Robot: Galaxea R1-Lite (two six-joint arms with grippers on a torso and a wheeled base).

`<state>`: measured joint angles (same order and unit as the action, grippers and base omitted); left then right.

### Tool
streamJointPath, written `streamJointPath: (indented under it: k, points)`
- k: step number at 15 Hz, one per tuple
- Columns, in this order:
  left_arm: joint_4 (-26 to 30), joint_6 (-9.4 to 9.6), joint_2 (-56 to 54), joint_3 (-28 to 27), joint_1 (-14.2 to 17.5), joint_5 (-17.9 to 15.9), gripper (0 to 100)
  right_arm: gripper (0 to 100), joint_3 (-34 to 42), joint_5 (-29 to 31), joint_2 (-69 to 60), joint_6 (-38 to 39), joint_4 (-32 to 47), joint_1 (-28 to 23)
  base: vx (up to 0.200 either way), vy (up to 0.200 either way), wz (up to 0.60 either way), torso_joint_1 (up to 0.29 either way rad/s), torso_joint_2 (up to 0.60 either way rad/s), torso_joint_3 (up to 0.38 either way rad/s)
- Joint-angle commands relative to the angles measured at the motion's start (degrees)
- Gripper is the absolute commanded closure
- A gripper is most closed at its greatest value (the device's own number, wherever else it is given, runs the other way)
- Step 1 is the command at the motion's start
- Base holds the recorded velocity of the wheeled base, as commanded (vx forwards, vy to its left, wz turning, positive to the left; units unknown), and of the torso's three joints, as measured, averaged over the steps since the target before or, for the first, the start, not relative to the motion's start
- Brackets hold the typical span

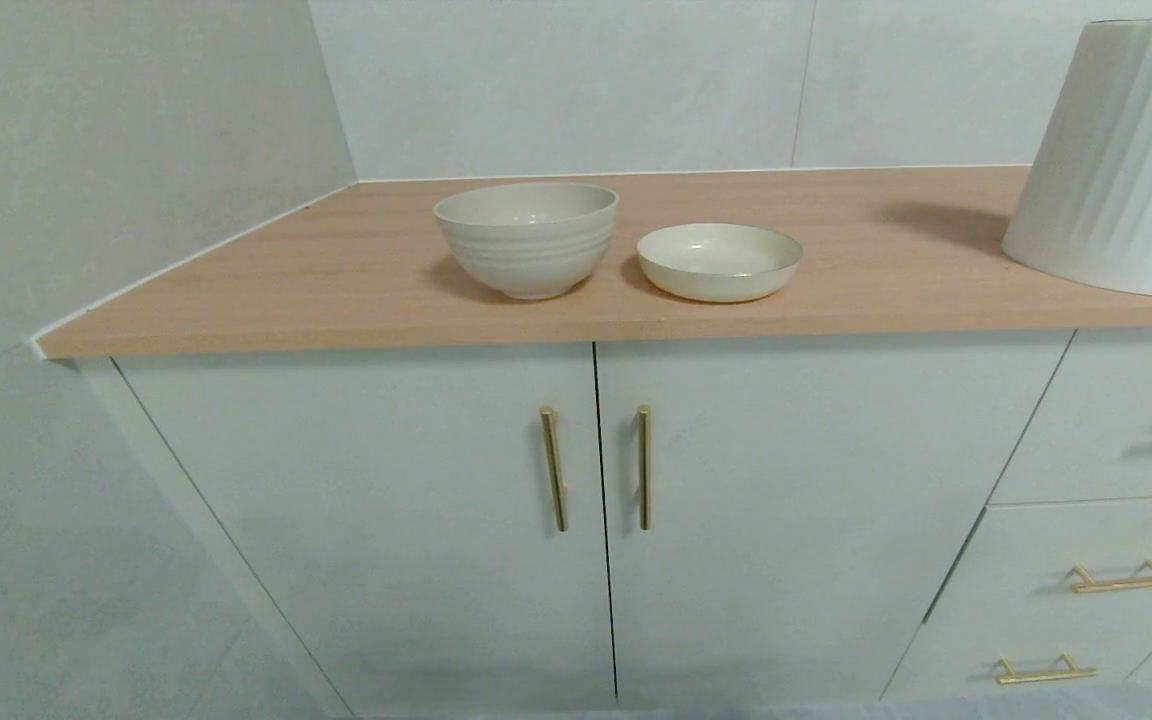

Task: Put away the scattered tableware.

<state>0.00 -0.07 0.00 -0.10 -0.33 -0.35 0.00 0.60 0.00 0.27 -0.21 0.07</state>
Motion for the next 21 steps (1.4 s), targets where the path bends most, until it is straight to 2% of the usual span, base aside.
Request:
streamJointPath:
  k: [1,8,9,12,15,17,21]
  points:
    - [0.0,-0.01,0.0,0.0,0.0,0.0,0,0,0.0,0.0,0.1,0.0,0.0,0.0,0.000,0.000,0.00,0.000,0.00,0.000]
    - [0.0,0.07,0.0,0.0,0.0,0.0,0,0,-0.1,-0.2,0.0,0.1,-0.7,0.0,0.000,0.000,0.00,0.000,0.00,0.000]
    - [0.0,0.07,0.0,0.0,0.0,0.0,0,0,-3.3,-3.1,0.2,0.6,-3.7,0.0,0.000,0.000,0.00,0.000,0.00,0.000]
    - [0.0,0.07,0.0,0.0,0.0,0.0,0,0,-9.1,-12.9,7.8,2.2,0.6,0.1,0.000,0.000,0.00,0.000,0.00,0.000]
    - [0.0,0.07,0.0,0.1,0.1,0.0,0,0,-11.1,-15.5,16.4,2.1,1.1,0.2,0.000,0.000,0.00,0.000,0.00,0.000]
    - [0.0,0.07,0.0,0.0,0.0,0.0,0,0,-11.3,-19.9,25.0,1.4,0.1,3.3,0.000,0.000,0.00,0.000,0.00,0.000]
    - [0.0,0.07,0.0,0.0,0.0,0.0,0,0,-15.1,-19.8,42.9,1.4,-7.4,12.9,0.000,0.000,0.00,0.000,0.00,0.000]
